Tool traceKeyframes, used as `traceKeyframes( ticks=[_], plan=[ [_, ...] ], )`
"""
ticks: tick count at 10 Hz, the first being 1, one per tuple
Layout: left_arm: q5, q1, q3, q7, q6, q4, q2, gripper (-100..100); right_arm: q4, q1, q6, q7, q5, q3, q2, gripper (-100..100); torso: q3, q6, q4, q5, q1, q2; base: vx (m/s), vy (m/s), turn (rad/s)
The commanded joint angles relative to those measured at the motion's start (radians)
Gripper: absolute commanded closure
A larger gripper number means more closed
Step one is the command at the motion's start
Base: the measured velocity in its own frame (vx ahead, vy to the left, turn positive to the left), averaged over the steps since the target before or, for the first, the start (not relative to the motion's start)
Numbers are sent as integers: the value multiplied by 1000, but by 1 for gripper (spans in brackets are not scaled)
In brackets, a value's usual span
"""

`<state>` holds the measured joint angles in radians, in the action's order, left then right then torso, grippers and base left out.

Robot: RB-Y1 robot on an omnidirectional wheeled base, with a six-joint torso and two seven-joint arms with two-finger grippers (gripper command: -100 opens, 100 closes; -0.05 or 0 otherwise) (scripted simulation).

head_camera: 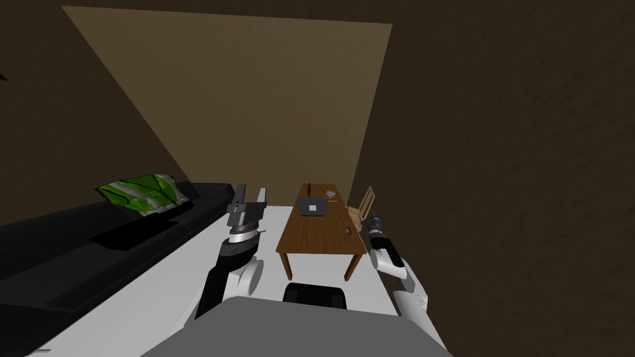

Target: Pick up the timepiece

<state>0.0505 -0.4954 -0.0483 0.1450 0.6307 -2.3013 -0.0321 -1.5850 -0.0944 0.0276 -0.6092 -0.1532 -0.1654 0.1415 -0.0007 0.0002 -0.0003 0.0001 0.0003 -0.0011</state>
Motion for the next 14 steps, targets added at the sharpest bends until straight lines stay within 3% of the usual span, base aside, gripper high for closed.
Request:
traceKeyframes(
  ticks=[1,2,13,14],
  plan=[
    [0,0,0,0,0,0,0,0,50,32,-30,-50,-24,-19,3,-100,0,0,0,0,0,0,17,5,33],
    [0,0,0,0,0,0,0,0,65,32,-30,-61,-24,-19,3,-100,0,0,0,0,0,0,13,4,13],
    [0,0,0,0,0,0,0,0,369,188,-185,-336,-138,-116,7,-100,0,0,0,0,0,0,13,5,20],
    [0,0,0,0,0,0,0,0,385,188,-185,-343,-138,-116,7,-100,0,0,0,0,0,0,13,3,14]
  ],
)
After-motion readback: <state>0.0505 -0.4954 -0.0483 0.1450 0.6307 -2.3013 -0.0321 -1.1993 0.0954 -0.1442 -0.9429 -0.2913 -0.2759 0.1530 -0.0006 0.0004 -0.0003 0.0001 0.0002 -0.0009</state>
